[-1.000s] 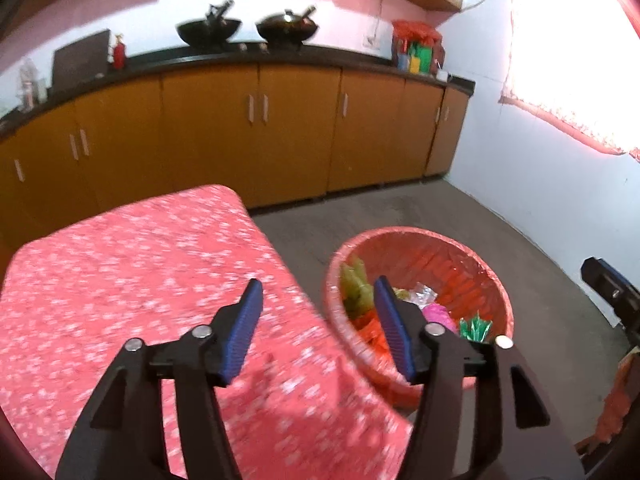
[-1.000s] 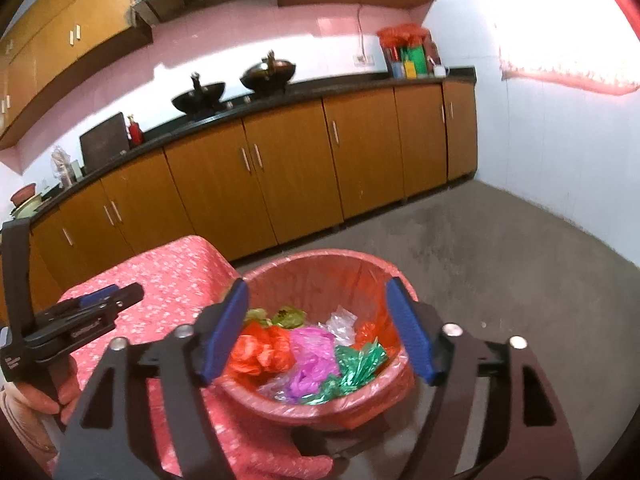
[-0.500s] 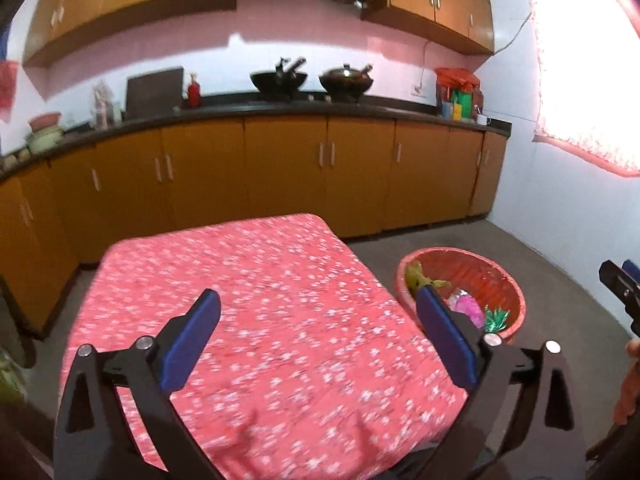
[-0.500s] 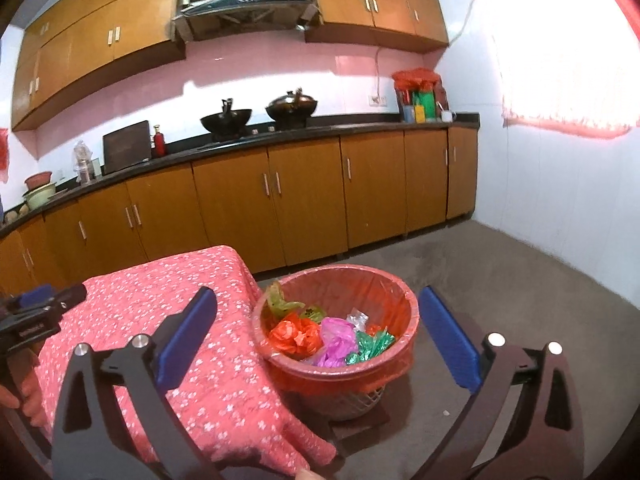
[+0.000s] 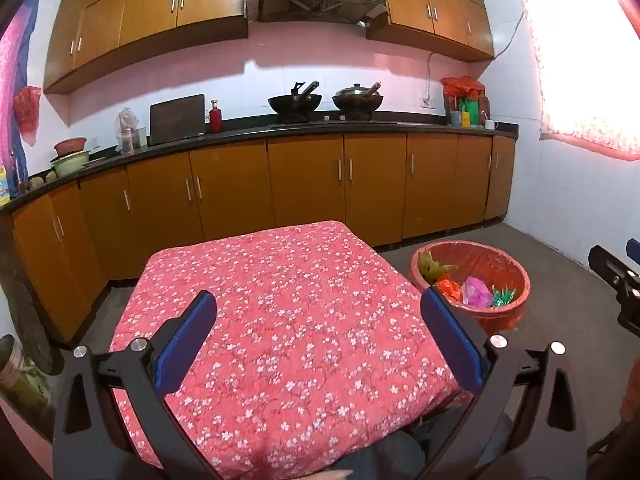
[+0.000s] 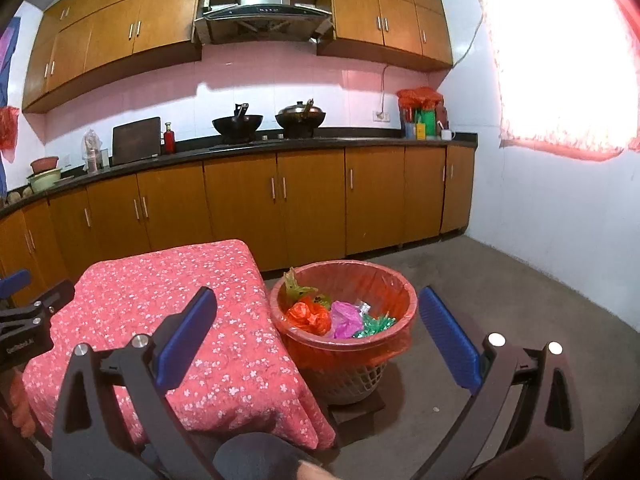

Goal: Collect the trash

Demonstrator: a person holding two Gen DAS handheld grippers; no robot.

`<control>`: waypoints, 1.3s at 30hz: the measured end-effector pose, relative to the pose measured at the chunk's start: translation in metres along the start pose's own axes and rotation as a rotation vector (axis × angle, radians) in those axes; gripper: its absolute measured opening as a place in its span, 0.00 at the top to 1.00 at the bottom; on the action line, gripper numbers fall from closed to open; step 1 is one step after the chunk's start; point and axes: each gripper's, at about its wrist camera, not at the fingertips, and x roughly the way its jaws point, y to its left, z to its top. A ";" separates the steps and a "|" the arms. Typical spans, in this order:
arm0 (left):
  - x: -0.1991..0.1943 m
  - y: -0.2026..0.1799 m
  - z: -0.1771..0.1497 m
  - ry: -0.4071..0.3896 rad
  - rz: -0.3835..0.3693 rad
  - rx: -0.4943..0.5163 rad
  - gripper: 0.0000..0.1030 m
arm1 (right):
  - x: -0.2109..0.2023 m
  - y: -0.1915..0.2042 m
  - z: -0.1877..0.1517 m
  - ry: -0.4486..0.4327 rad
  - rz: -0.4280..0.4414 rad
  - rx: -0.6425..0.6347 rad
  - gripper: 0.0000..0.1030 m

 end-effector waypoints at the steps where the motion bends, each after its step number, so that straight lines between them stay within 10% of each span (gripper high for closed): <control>1: -0.001 0.001 -0.001 0.000 0.001 -0.003 0.02 | -0.001 0.001 -0.001 -0.002 -0.004 0.000 0.04; 39: -0.016 0.009 -0.022 0.006 -0.018 -0.046 0.02 | -0.010 0.007 -0.015 -0.001 -0.003 -0.009 0.04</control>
